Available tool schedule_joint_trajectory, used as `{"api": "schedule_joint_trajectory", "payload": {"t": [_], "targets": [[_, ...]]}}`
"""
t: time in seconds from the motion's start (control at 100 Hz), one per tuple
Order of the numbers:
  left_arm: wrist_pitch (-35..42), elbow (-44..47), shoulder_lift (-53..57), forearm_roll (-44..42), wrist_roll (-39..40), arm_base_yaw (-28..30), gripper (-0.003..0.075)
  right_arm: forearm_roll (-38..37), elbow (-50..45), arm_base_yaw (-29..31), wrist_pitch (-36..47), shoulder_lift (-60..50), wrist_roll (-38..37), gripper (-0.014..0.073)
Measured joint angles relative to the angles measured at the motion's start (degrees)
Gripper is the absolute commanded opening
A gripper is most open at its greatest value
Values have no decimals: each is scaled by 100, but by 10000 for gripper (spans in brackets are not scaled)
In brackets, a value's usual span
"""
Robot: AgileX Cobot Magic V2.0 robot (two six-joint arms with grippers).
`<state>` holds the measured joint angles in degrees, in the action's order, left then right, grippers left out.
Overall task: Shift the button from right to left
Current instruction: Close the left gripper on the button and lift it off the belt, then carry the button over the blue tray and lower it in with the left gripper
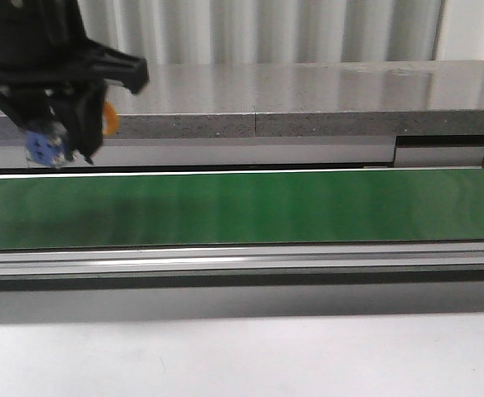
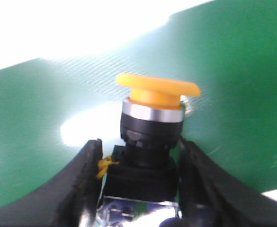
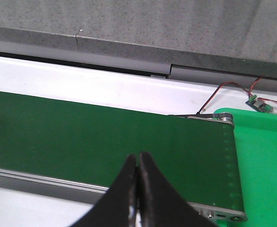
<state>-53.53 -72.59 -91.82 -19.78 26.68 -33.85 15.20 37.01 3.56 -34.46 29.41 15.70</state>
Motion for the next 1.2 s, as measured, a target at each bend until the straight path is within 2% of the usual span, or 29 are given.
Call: {"api": "schedule_joint_trajectory", "payload": {"t": [0.18, 0.41, 0.63, 0.84, 0.96, 1.2], "targets": [[-416, 0, 850, -388, -94, 658, -20, 0, 0, 0, 0, 0, 0, -67], [-562, 85, 1259, -296, -708, 2262, -20, 0, 0, 0, 0, 0, 0, -67], [160, 749, 1259, 421, -1690, 3923, -20, 0, 0, 0, 0, 0, 0, -67], [701, 1056, 888, 614, -2135, 5084, -20, 0, 0, 0, 0, 0, 0, -67], [1161, 1056, 513, 801, -2343, 5361, -20, 0, 0, 0, 0, 0, 0, -67], [1667, 1056, -400, 920, -2510, 5379, -20, 0, 0, 0, 0, 0, 0, -67]]}}
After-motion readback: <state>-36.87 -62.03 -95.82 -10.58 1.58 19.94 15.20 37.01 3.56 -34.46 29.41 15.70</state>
